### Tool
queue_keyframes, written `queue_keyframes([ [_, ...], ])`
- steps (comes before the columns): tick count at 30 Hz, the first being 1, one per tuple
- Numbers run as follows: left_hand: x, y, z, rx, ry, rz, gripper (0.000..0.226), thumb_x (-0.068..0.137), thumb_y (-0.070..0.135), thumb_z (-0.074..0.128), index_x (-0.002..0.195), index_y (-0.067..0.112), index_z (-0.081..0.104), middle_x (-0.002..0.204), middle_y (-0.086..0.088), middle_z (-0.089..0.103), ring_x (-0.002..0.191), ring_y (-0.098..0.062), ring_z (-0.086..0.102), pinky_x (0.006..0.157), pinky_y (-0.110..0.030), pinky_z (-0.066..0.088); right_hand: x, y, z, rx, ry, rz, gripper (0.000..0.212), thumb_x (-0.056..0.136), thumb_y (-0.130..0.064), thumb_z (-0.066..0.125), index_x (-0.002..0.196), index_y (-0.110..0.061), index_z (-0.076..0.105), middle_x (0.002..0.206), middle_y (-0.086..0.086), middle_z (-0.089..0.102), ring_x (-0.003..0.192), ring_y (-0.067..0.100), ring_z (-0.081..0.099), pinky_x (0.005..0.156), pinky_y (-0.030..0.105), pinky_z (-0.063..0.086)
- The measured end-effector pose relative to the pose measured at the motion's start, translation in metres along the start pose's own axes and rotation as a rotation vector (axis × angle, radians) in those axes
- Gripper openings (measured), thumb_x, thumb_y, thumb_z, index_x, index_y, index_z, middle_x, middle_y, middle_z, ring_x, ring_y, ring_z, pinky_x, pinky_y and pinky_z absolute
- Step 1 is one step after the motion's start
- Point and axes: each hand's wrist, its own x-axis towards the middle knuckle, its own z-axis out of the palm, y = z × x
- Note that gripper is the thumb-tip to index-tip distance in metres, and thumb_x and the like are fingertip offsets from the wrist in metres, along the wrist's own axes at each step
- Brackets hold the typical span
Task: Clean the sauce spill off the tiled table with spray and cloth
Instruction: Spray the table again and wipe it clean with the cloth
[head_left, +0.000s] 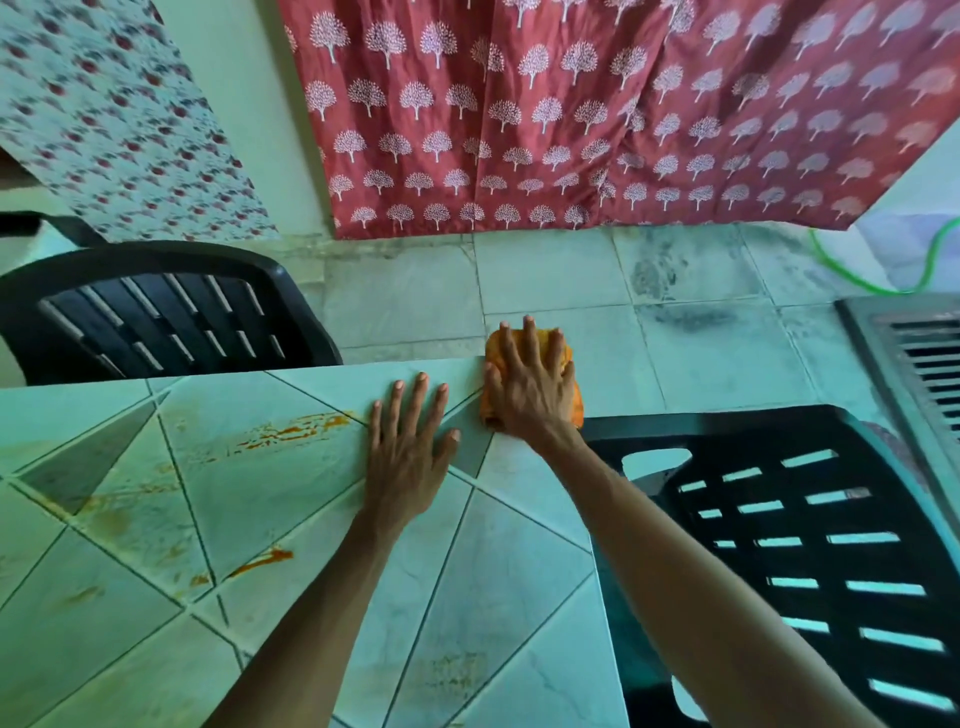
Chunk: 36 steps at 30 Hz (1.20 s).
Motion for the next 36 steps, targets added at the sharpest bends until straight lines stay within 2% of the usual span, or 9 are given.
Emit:
queue_keyframes([
  [8,0.001,0.001,0.002,-0.003,-0.038,-0.012,0.063,0.099,0.055,0.024,0.156,0.028,0.019,0.165,0.001,0.013,0.152,-0.026,0.009,0.121,-0.052,0.013,-0.175,0.043,0.017,-0.119,-0.021,-0.178,0.061,0.103,-0.054,0.013,0.159,-0.035,-0.002,0.168,0.0,-0.005,0.153,0.037,-0.008,0.123,0.055,0.006],
  [12,0.002,0.002,0.002,0.009,-0.045,-0.007,0.063,0.099,0.054,0.025,0.156,0.027,0.021,0.164,0.0,0.014,0.152,-0.027,0.01,0.12,-0.053,0.014,-0.111,0.059,0.023,-0.082,-0.02,-0.092,0.063,0.1,-0.061,0.001,0.157,-0.038,-0.01,0.167,-0.005,-0.014,0.153,0.034,-0.015,0.123,0.059,0.01],
  [16,0.001,0.0,0.002,0.018,-0.025,-0.013,0.062,0.1,0.054,0.028,0.156,0.028,0.021,0.164,0.001,0.014,0.152,-0.026,0.009,0.121,-0.052,0.013,-0.016,0.009,0.014,0.011,0.042,0.009,0.064,0.104,-0.055,0.015,0.158,-0.033,-0.01,0.166,0.002,-0.019,0.15,0.039,-0.022,0.123,0.059,0.001],
  [19,0.001,-0.002,0.003,0.004,-0.017,-0.021,0.062,0.099,0.054,0.028,0.155,0.029,0.024,0.164,0.002,0.016,0.152,-0.025,0.011,0.121,-0.051,0.012,-0.055,-0.005,0.016,-0.062,0.087,-0.129,0.064,0.105,-0.048,0.02,0.16,-0.026,-0.003,0.167,0.007,-0.012,0.151,0.039,-0.018,0.123,0.058,0.005],
  [23,0.002,0.003,0.006,-0.016,-0.004,-0.029,0.062,0.098,0.054,0.027,0.155,0.031,0.024,0.164,0.004,0.014,0.152,-0.023,0.01,0.122,-0.049,0.009,-0.154,0.036,0.018,-0.111,0.032,-0.297,0.061,0.103,-0.054,0.019,0.16,-0.035,0.008,0.169,-0.002,0.0,0.154,0.033,-0.01,0.122,0.061,0.008],
  [26,0.001,0.004,0.009,0.0,0.018,-0.038,0.062,0.098,0.053,0.03,0.155,0.031,0.024,0.164,0.004,0.015,0.152,-0.022,0.01,0.122,-0.048,0.011,-0.134,0.054,0.013,-0.062,0.02,-0.164,0.063,0.1,-0.062,0.026,0.157,-0.044,0.007,0.168,-0.011,-0.004,0.154,0.03,-0.01,0.12,0.063,0.003],
  [29,0.001,0.001,0.01,-0.012,0.051,-0.027,0.06,0.099,0.05,0.03,0.155,0.03,0.026,0.164,0.003,0.018,0.152,-0.023,0.012,0.121,-0.049,0.012,-0.06,0.026,0.011,-0.041,0.097,-0.126,0.063,0.101,-0.059,0.024,0.158,-0.04,0.008,0.169,-0.004,-0.001,0.153,0.038,-0.007,0.121,0.06,0.014],
  [32,0.001,-0.001,0.01,-0.003,0.084,-0.022,0.056,0.101,0.046,0.027,0.154,0.028,0.027,0.163,0.003,0.019,0.151,-0.022,0.013,0.121,-0.049,0.012,-0.026,0.0,0.016,-0.025,0.127,-0.115,0.061,0.104,-0.054,0.025,0.159,-0.034,0.009,0.169,0.0,0.004,0.153,0.041,-0.005,0.123,0.058,0.008],
  [36,0.001,0.001,0.011,0.007,0.068,-0.027,0.056,0.101,0.045,0.024,0.155,0.029,0.026,0.163,0.005,0.018,0.152,-0.022,0.012,0.122,-0.048,0.011,-0.104,0.013,0.03,-0.078,0.166,-0.345,0.058,0.104,-0.046,0.031,0.159,-0.029,0.02,0.167,0.003,0.013,0.154,0.038,0.002,0.123,0.052,0.014],
])
